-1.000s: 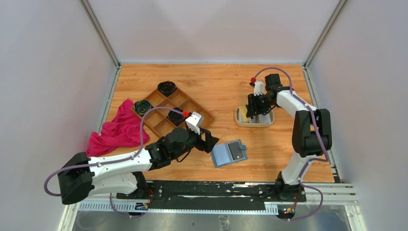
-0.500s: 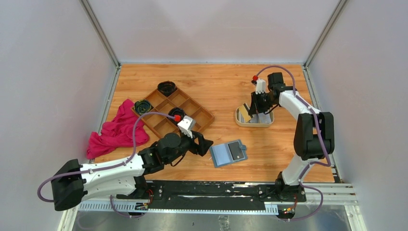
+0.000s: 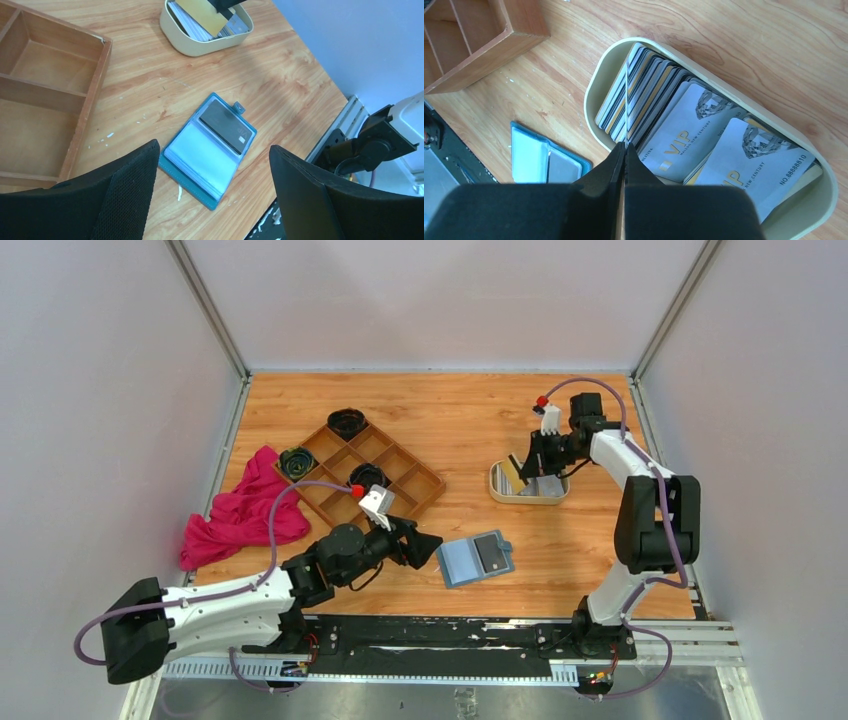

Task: Put the credit cards into the card holder
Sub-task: Pick up the credit card from the storage box.

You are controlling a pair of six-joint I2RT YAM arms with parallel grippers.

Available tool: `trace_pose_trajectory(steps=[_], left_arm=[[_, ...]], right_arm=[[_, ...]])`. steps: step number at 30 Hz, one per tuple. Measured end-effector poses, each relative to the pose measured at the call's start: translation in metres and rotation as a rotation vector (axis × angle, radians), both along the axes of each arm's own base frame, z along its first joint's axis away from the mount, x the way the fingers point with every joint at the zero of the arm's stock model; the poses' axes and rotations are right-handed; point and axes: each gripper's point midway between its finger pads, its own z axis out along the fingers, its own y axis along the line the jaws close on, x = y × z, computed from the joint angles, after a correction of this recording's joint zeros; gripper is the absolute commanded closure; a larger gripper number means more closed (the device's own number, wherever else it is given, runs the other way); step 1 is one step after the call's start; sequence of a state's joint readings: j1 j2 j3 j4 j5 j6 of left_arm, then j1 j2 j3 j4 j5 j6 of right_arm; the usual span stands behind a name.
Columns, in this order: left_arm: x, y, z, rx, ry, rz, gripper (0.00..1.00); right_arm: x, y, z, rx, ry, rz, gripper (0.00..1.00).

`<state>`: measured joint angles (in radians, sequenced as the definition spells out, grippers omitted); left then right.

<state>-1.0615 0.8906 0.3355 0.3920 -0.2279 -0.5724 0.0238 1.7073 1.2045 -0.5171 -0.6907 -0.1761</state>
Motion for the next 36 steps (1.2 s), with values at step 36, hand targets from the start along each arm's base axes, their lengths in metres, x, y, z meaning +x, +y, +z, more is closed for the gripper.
trace_pose_trajectory(steps=[36], left_arm=[[0.030, -0.044, 0.006, -0.335, 0.087, -0.041, 0.10]], right_arm=[[-0.031, 0.021, 0.048, 0.339, -0.093, 0.234, 1.00]])
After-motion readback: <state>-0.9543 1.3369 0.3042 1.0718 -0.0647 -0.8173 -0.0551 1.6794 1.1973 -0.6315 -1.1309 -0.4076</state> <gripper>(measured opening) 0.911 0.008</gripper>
